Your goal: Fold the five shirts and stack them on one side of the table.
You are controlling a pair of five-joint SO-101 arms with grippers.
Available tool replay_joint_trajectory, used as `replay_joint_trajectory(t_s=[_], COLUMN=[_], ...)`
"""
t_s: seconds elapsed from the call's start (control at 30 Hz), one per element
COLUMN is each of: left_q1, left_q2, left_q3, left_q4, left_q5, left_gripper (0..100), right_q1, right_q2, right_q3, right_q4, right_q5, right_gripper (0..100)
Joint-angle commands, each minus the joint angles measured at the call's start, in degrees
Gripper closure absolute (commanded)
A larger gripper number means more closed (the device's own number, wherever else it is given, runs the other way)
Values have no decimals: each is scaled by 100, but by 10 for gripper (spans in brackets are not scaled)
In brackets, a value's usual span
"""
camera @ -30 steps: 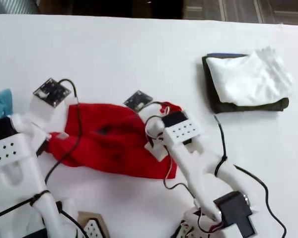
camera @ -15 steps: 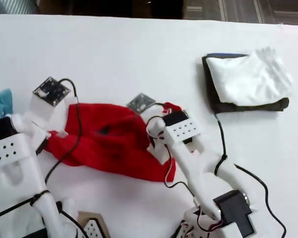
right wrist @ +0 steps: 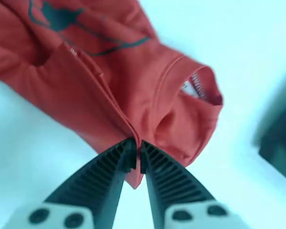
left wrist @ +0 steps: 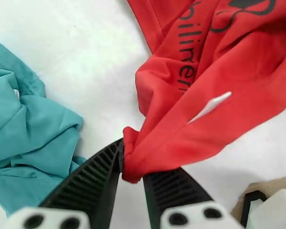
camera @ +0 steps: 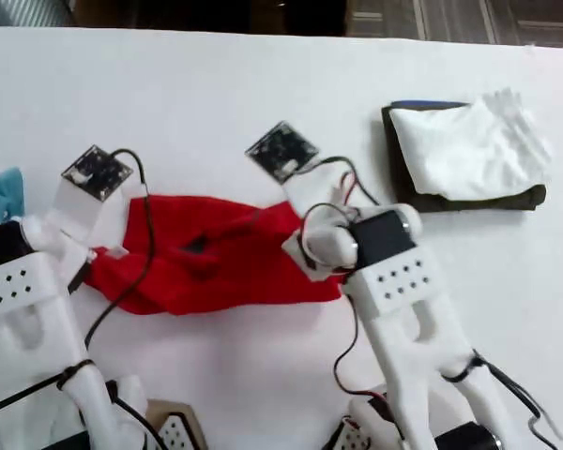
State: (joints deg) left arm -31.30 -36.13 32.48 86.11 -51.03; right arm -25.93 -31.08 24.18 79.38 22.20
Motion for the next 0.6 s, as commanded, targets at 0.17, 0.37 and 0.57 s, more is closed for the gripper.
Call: replay_joint_trajectory(t_s=[0.17,0.37,0.57], left_q1=[334,695,703], left_q2=[-114,-114,-97], left_q3=[-101,-1235,-2264], left_q4=[-79,-26,202], left_q5=[1468,1952,1925], left_gripper=[972,972,972], right_q1=[884,1121,1130], right_q2=[-268,-312,-303], right_q3=[-360,-440,-1284], right_q4=[-1218,-2308,-2316], right_q5=[0,9,18], right_gripper=[978,979,979])
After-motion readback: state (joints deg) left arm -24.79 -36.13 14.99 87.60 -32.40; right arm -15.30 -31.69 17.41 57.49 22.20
